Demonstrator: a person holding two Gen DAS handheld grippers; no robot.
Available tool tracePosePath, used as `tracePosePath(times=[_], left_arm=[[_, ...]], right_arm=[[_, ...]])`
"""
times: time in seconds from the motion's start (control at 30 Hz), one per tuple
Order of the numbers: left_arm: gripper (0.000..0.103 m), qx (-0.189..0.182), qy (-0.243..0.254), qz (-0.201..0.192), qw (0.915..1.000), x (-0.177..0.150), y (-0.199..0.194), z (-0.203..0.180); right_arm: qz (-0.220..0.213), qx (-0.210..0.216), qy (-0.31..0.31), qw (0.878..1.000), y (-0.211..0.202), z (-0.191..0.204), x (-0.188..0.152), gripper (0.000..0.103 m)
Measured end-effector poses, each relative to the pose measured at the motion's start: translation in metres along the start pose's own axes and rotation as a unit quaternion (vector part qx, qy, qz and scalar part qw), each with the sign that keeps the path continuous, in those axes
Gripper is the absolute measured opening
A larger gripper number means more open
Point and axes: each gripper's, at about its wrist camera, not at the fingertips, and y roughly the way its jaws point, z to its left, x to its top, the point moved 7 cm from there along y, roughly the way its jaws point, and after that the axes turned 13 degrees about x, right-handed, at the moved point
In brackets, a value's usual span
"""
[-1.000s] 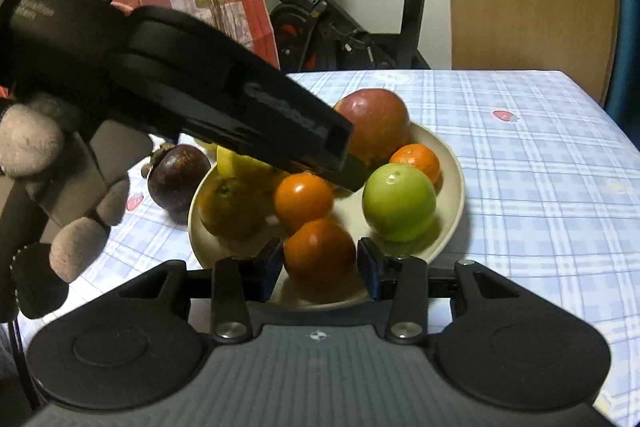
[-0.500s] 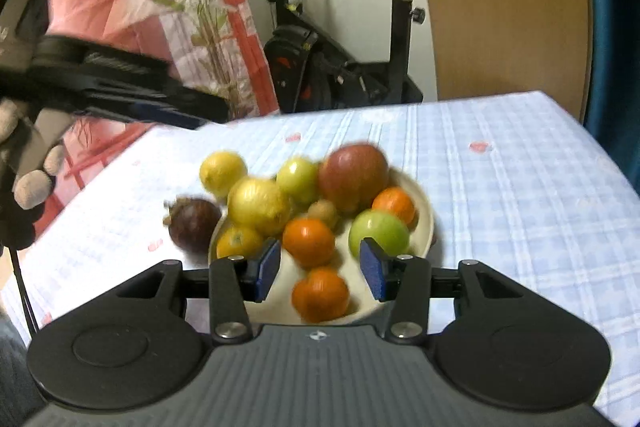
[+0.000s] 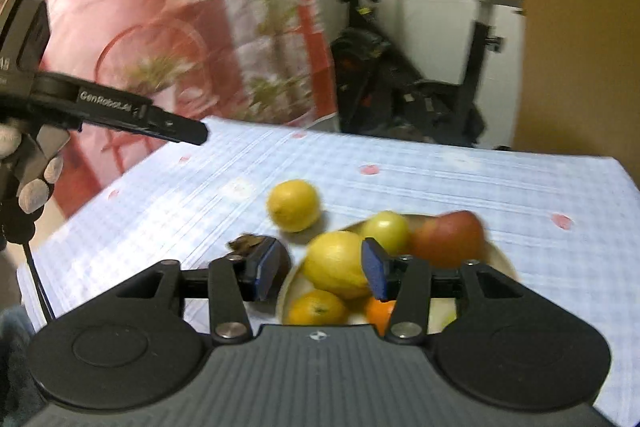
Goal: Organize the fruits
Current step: 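Move the left gripper from the plate toward the dark mangosteen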
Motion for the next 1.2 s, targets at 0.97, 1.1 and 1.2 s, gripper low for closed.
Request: tracePosePath(times=[0.97,1.1,1.2], left_arm=[[0.067,-0.104,-0.038,0.077,0.9908,-0.071,0.033,-0.017],[0.067,-0.117,-0.027,0.079,0.9897,-0.076,0.031,-0.024],[0.067,-0.118,-0.019,0.082,0.9895,-0.080,0.031,-0.026]], right_arm=[[0.100,-0.011,-0.155,0.983,0.100,0.046,-0.035,0.063],[0.091,-0.005,-0.146,0.985,0.099,0.049,-0.034,0.063],[0.087,-0.004,-0.142,0.986,0.098,0.049,-0.035,0.063]])
